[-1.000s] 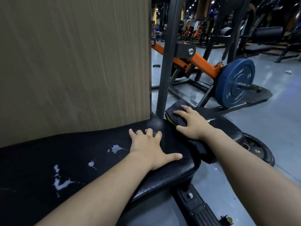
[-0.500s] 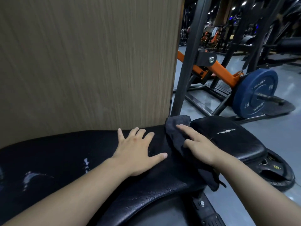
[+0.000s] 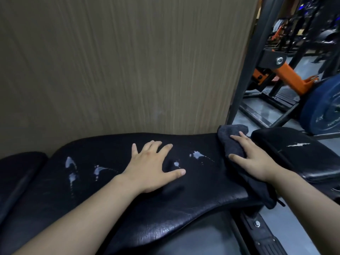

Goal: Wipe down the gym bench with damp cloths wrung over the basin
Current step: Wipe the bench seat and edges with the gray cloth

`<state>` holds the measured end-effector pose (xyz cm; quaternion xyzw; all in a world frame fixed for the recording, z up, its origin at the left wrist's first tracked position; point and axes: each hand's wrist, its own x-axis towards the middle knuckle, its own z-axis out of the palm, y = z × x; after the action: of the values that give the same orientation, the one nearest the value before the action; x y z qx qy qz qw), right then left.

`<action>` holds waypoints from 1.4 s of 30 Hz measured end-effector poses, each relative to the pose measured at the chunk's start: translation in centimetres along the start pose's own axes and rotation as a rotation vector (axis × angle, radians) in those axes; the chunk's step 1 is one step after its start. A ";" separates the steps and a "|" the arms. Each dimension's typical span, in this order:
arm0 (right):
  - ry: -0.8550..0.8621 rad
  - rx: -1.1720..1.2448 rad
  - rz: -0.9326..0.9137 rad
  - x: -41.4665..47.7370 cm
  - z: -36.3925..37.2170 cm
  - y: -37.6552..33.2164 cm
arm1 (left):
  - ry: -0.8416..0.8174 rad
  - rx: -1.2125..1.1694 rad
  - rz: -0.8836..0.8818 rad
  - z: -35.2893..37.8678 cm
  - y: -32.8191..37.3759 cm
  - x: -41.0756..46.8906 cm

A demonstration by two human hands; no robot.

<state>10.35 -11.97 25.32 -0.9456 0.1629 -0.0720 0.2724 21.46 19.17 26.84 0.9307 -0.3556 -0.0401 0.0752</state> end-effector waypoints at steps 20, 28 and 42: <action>-0.018 -0.093 -0.060 -0.9 7.7 -12.0 | 0.134 0.051 -0.150 -1.5 -12.7 -9.7; -0.047 -0.104 -0.109 -1.5 11.0 -17.6 | 0.121 0.060 -0.228 -1.8 -18.1 -12.8; -0.103 -0.120 -0.180 -1.7 17.4 -27.2 | 0.030 0.002 -0.292 -1.1 -23.1 -15.8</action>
<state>19.98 18.96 25.24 -0.9734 0.0674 -0.0377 0.2155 24.96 46.85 24.38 0.9732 -0.2151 -0.0364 0.0728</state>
